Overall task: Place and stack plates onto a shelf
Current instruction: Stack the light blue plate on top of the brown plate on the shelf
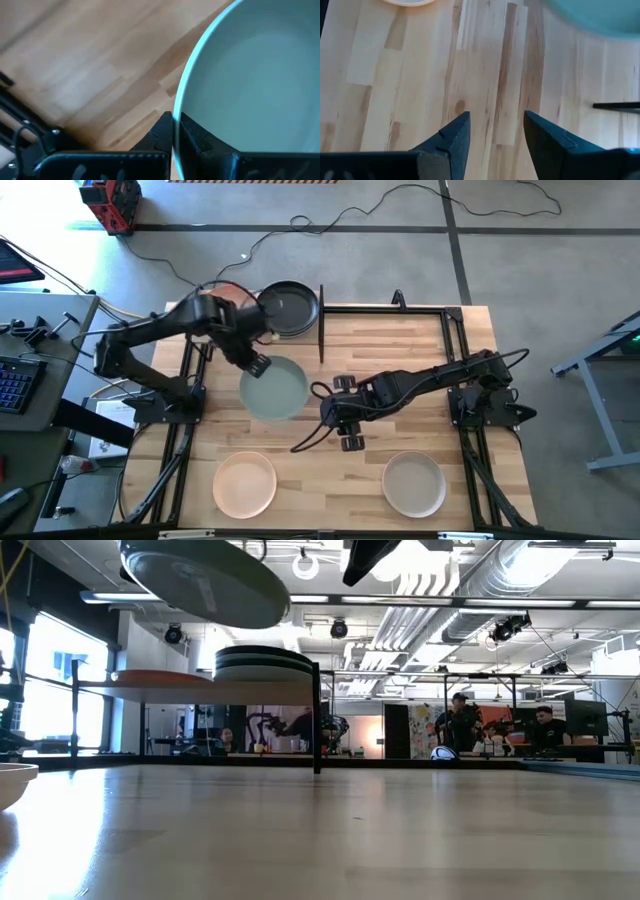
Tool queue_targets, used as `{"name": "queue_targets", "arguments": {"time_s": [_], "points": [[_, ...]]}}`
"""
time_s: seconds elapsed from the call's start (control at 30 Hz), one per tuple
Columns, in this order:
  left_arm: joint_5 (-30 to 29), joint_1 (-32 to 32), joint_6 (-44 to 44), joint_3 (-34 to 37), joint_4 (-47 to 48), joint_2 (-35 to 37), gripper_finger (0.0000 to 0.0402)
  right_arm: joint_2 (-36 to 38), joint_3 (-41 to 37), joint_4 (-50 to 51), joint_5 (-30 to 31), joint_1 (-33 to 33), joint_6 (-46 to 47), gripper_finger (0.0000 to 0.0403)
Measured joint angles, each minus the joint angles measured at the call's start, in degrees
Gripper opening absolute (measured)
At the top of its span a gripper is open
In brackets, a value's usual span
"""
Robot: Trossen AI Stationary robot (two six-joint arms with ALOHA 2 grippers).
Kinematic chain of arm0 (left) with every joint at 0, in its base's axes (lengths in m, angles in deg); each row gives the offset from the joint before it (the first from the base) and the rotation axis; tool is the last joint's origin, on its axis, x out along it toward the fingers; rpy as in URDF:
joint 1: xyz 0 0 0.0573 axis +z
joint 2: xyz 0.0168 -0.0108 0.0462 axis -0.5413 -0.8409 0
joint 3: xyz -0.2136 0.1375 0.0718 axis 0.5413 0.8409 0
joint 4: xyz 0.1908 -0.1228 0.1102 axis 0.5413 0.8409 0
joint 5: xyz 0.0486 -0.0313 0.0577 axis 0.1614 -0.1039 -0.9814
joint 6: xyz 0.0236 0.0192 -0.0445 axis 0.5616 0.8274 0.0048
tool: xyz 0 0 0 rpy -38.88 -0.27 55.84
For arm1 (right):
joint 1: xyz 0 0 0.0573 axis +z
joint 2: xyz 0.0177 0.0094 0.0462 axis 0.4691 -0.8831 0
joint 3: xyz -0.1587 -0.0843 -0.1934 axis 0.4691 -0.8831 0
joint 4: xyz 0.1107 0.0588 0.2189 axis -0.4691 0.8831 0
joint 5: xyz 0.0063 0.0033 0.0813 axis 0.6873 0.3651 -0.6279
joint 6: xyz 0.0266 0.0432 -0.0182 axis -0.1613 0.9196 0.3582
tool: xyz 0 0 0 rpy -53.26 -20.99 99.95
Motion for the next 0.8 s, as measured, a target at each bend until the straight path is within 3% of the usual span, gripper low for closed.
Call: {"name": "queue_targets", "arguments": {"time_s": [0.5,0.8], "points": [[-4.9,18.4,8.1,0.0,1.6,10.9,0.0003,0.0,0.0,2.7,2.4,-4.4,3.4,0.0161],[-9.1,30.2,8.2,0.0,1.5,12.3,0.0003,0.0,0.0,4.9,2.6,-11.1,-6.8,0.0161]]}}
